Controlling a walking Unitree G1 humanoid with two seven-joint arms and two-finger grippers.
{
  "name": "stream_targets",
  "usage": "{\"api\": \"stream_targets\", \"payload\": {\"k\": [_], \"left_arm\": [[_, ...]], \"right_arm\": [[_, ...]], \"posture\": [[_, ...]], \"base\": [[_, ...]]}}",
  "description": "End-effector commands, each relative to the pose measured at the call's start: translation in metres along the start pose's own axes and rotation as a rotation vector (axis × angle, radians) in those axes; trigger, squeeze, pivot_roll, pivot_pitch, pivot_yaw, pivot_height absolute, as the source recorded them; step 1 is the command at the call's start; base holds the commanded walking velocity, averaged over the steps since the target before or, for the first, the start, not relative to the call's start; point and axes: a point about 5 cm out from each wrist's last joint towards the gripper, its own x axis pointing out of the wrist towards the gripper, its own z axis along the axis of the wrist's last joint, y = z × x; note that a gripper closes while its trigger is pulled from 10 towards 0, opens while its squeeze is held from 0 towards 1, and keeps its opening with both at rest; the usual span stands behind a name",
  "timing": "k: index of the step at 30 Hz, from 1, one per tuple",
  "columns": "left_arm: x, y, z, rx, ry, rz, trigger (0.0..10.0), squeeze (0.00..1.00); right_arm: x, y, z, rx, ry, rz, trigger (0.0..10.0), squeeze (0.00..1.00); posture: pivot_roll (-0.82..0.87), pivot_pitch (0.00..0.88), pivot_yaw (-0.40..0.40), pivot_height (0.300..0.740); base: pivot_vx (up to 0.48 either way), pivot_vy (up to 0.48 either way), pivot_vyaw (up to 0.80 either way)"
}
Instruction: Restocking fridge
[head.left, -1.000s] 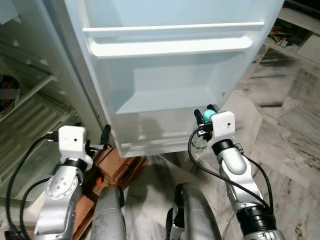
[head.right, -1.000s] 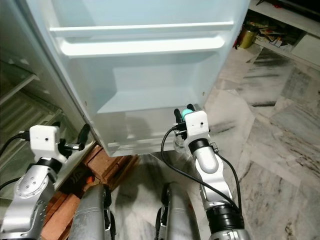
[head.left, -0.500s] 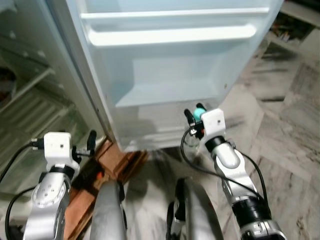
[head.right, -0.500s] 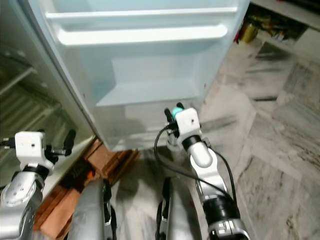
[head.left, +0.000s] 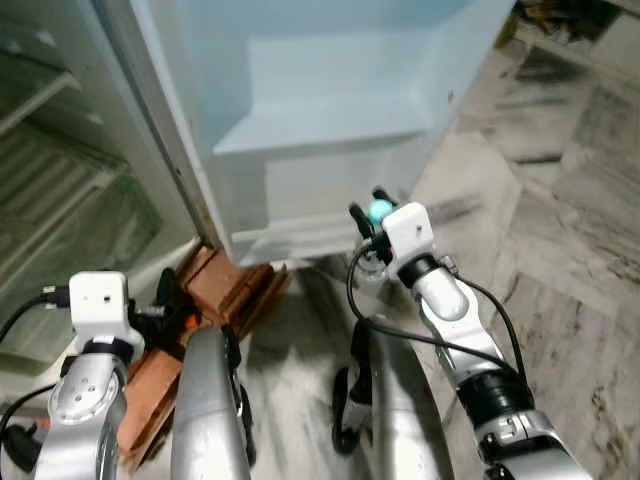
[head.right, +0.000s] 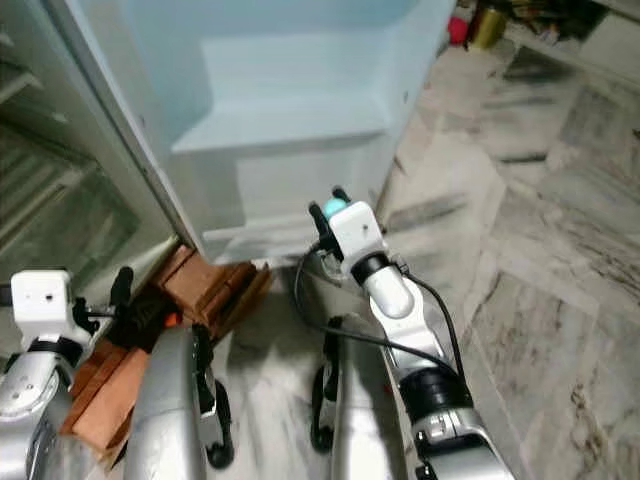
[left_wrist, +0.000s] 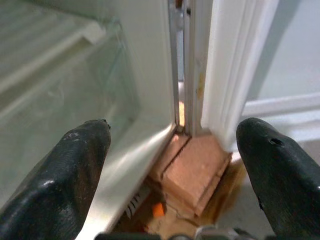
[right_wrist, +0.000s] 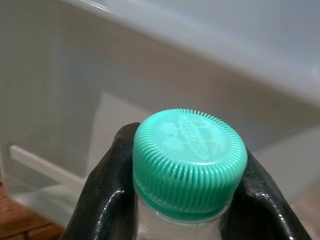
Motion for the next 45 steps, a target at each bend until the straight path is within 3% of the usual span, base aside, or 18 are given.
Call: {"api": "stream_targets", "payload": {"k": [1,4,12,18,20,28,32,33,37,45], "left_arm": [[-0.005,0.006,-0.002,-0.016,0.023,0.014,10.0,0.00],[-0.017,0.009,-0.004,-0.025,0.038,0.001,10.0,0.00],[-0.046,0.022,-0.012,-0.008,0.105,0.041,10.0,0.00],[-0.057,0.028,-0.009,0.015,0.118,0.040,10.0,0.00],[-0.064,0.032,-0.008,0.028,0.137,0.048,10.0,0.00],[-0.080,0.039,-0.006,0.055,0.178,0.046,10.0,0.00],[-0.085,0.039,-0.006,0.061,0.194,0.043,10.0,0.00],[-0.086,0.039,-0.006,0.062,0.201,0.040,10.0,0.00],[-0.086,0.037,-0.007,0.065,0.206,0.033,10.0,0.00],[-0.080,0.039,-0.008,0.074,0.214,0.025,10.0,0.00]], "right_arm": [[0.008,-0.001,0.010,-0.062,-0.060,0.034,10.0,0.00],[0.026,-0.009,0.022,-0.144,-0.111,0.044,10.0,0.00],[0.054,-0.014,0.043,-0.249,-0.184,0.104,10.0,0.00],[0.060,-0.008,0.046,-0.326,-0.207,0.137,10.0,0.00],[0.063,0.008,0.048,-0.463,-0.253,0.227,10.0,0.00],[0.069,0.009,0.041,-0.520,-0.197,0.178,10.0,0.00],[0.066,-0.004,0.027,-0.513,-0.098,0.100,10.0,0.00],[0.061,-0.018,0.017,-0.464,-0.016,0.019,10.0,0.00],[0.053,-0.032,0.006,-0.417,0.055,-0.049,10.0,0.00],[0.022,-0.080,-0.024,-0.273,0.265,-0.315,10.0,0.00]], "posture": [[0.15,0.300,-0.069,0.552],[0.17,0.317,-0.067,0.552],[0.23,0.372,-0.059,0.552],[0.27,0.400,-0.046,0.552],[0.30,0.412,-0.034,0.552],[0.34,0.448,-0.016,0.552],[0.34,0.462,-0.010,0.552],[0.34,0.464,-0.009,0.552],[0.33,0.465,-0.007,0.552],[0.32,0.441,-0.001,0.552]], "base": [[0.000,0.000,0.00],[0.000,0.000,0.00],[0.000,0.000,0.00],[0.000,0.000,0.00],[0.000,0.000,0.00],[0.000,0.000,0.00],[0.000,0.000,0.00],[0.000,0.000,0.00],[0.000,0.000,0.00],[0.000,0.000,0.00]]}}
